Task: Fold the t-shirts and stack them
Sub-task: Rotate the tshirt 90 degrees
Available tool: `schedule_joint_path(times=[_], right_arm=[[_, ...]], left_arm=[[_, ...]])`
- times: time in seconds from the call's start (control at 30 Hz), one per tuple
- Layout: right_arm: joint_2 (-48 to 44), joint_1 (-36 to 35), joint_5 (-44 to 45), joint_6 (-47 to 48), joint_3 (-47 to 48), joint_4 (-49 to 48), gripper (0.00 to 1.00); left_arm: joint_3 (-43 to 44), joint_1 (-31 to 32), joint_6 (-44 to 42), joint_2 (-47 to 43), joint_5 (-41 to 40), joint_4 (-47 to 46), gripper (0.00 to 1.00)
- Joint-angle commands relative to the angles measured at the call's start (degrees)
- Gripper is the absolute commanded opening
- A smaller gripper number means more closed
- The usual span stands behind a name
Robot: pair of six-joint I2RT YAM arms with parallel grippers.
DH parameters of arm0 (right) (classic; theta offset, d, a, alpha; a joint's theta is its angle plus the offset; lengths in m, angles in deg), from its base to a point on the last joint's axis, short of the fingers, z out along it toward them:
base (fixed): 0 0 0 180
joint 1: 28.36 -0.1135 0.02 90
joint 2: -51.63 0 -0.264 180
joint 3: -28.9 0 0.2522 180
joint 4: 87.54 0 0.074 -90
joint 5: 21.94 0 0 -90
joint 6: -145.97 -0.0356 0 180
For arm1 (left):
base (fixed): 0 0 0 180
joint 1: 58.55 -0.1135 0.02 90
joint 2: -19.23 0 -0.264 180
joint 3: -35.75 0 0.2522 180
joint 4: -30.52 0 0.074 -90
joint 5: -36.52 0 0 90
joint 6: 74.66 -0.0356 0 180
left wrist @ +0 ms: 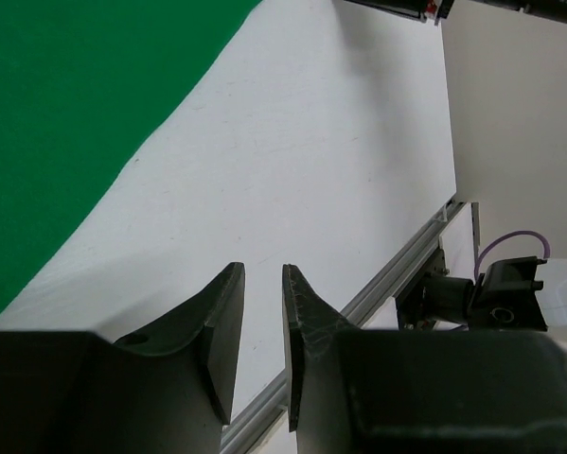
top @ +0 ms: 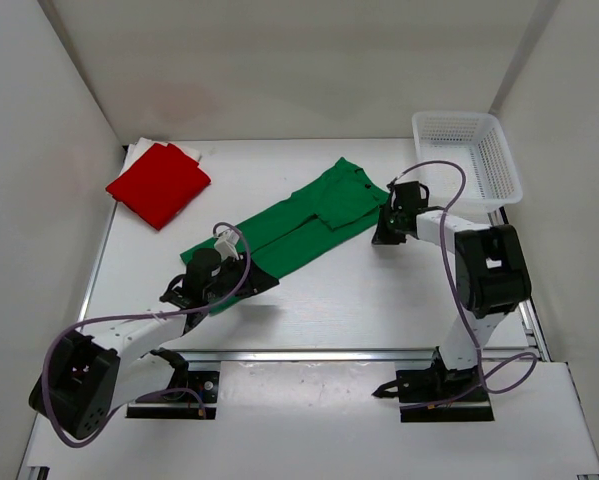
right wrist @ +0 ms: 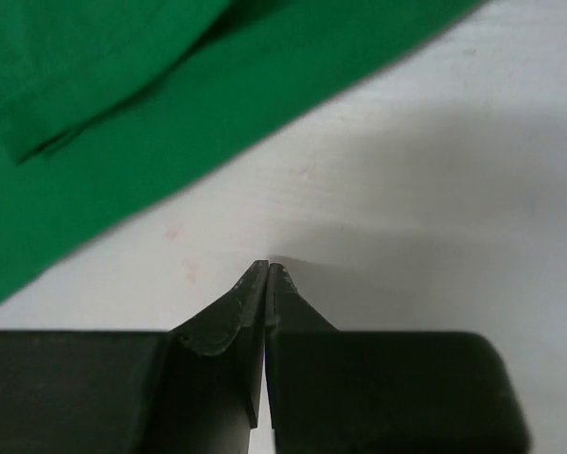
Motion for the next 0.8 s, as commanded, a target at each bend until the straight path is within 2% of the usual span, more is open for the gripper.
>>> schedule_joint_path(times=[0.0,0.2,0.3,0.43,0.5,0.57,0.63,0.7,0.73,0.77], right_arm=[[4.6,0.8,-1.4,-1.9,3.6,-6.5,0.0],[16.9,1.3,-2.4,-1.8,17.6,-1.8,0.0],[24.0,1.7,-2.2,-1.3,30.5,3.4,0.0],[33.0,1.4,-1.0,1.2,56.8,14.8,0.0],[34.2,0.4,2.0,4.5,69.8,23.0,0.0],[33.2,-1.7,4.6,5.5,73.9,28.0,0.01],[28.1,-3.3,5.5,5.8,71.3,29.8,0.02],[18.6,-7.0,4.2,4.9,55.4,25.3,0.05],[15.3,-7.9,3.2,4.0,44.7,19.9,0.06],[9.5,-9.6,1.5,2.5,39.0,12.9,0.09]], left_arm=[[2.2,-0.3,-0.1,0.9,0.6,-1.6,0.33],[2.8,-1.2,-0.5,1.6,0.6,-1.6,0.33],[3.6,-1.4,-0.8,1.9,-0.1,-0.4,0.34],[4.5,-1.1,-1.6,2.5,-0.6,0.3,0.34],[5.1,-0.9,-1.2,2.8,-0.7,0.4,0.34],[5.1,-0.9,-1.1,3.0,-0.4,0.3,0.35],[5.1,-2.0,-0.9,3.2,0.2,0.2,0.34],[4.7,-2.8,-1.0,2.0,1.1,0.4,0.34],[4.6,-4.1,-1.4,1.6,1.3,0.7,0.34],[4.4,-4.6,-1.8,0.2,1.6,1.1,0.34]])
